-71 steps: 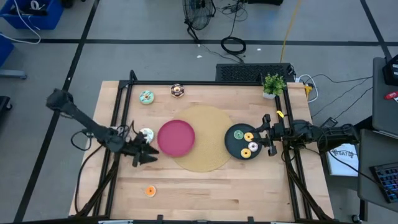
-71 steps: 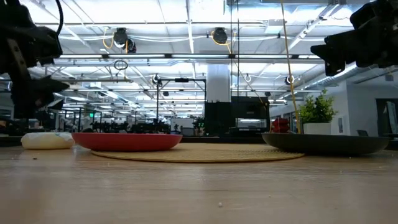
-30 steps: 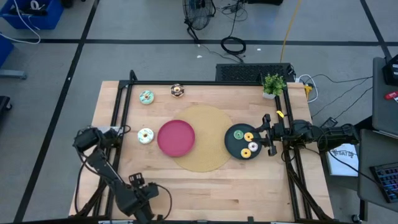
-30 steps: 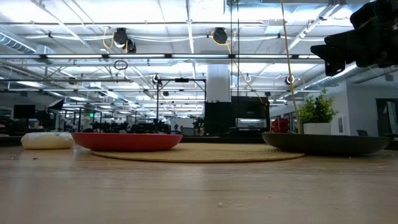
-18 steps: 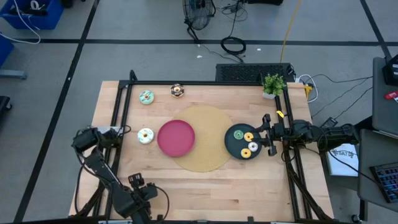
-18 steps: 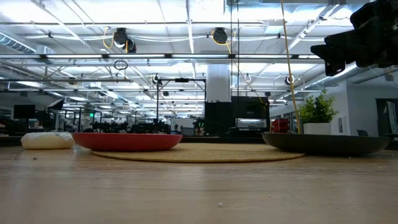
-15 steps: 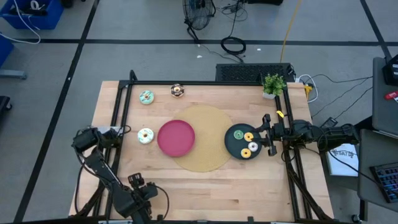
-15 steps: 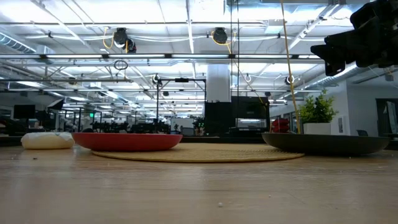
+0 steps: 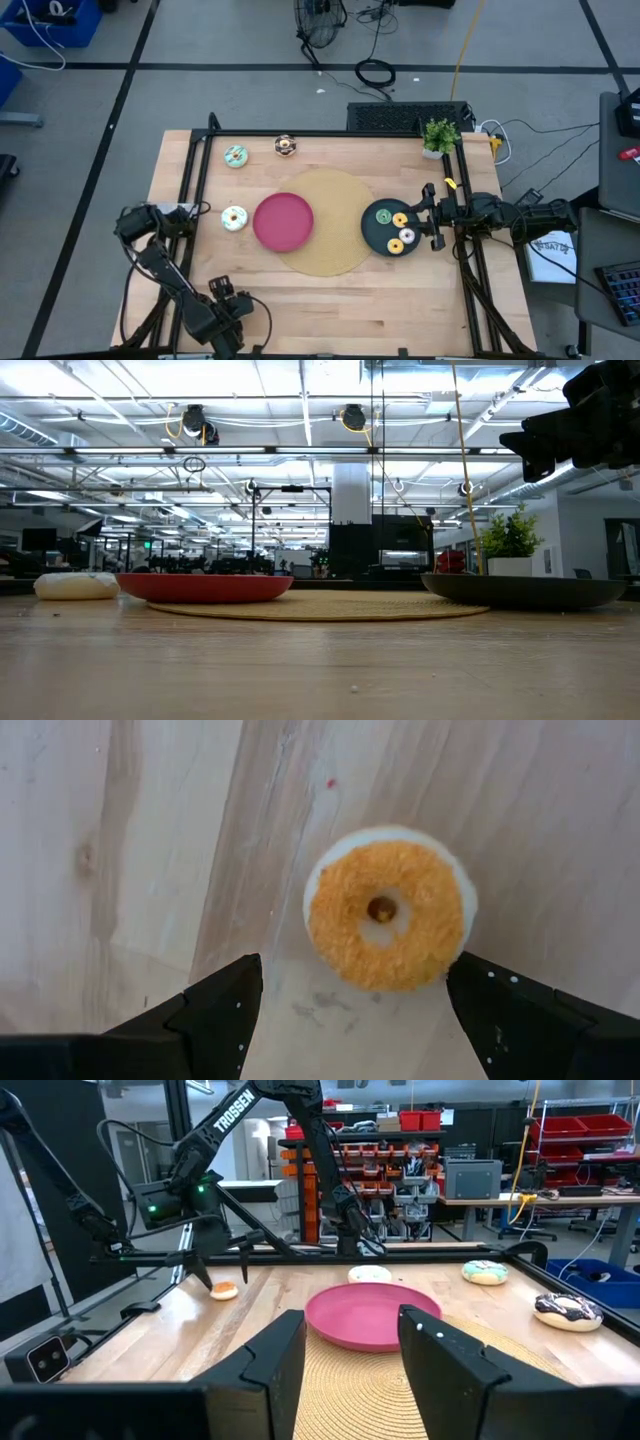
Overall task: Pick & Place donuts
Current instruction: Put the small orange donut on the black plate
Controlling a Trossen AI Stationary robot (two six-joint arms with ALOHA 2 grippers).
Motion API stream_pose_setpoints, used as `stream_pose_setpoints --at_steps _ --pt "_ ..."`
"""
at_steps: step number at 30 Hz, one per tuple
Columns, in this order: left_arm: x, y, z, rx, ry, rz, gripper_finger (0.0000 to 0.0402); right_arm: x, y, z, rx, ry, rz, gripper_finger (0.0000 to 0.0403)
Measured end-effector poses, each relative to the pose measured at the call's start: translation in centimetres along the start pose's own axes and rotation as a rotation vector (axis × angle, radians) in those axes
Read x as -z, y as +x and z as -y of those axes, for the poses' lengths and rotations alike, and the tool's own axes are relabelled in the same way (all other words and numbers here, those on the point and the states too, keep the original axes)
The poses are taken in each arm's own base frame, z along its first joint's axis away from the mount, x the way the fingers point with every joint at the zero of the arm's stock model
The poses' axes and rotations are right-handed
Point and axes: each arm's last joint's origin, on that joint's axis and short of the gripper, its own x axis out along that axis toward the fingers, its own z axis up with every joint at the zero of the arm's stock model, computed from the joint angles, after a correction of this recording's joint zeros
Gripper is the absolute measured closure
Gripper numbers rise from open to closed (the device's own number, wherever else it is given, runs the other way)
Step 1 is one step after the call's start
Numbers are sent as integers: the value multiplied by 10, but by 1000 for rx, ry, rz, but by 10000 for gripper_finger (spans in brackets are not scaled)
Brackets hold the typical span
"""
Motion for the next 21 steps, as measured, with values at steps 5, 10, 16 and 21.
stream_pose_setpoints --at_steps 5,10,16,21 --pt "-4 1 -1 5 -15 -3 83 0 0 0 0 0 0 254" --pt "-11 2 1 42 -18 11 83 0 0 0 0 0 0 250" --pt "-16 2 2 78 -60 -7 83 0 0 0 0 0 0 252" --pt "-12 2 3 78 -65 -32 83 0 0 0 0 0 0 250"
